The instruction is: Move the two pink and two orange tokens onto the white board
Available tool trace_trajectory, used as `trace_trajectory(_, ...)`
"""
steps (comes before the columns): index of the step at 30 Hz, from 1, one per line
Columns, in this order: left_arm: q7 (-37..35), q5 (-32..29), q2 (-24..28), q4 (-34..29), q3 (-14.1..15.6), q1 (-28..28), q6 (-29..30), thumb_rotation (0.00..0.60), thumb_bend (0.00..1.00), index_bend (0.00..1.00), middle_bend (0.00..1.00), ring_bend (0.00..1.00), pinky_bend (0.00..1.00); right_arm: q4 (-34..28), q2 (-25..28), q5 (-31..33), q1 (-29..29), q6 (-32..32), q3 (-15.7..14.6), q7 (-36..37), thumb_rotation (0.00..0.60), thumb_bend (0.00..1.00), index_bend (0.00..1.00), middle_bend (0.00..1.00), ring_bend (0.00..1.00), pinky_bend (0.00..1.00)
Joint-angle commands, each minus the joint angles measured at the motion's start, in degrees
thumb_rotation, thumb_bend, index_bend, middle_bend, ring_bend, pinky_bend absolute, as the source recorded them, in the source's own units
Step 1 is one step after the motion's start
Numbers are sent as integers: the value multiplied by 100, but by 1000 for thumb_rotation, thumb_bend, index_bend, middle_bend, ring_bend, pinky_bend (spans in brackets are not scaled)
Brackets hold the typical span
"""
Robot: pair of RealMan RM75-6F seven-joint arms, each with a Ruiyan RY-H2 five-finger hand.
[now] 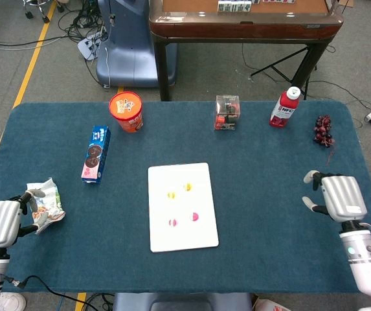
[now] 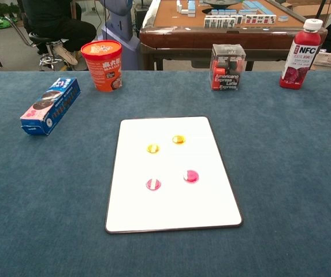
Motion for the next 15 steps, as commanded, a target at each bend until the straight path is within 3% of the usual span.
trace_trajectory(1,135,-58,108,-114,-50,-44,-13,600,281,479,611,626,784,201,169,-284,-391,270,-88,396,600,186,442,550,550,549)
trace_trajectory(15,574,-205,428,-332,40,-65,-116,600,281,477,611,626,784,379,336,-759,-1161,556,12,862,600,186,442,550,550,548)
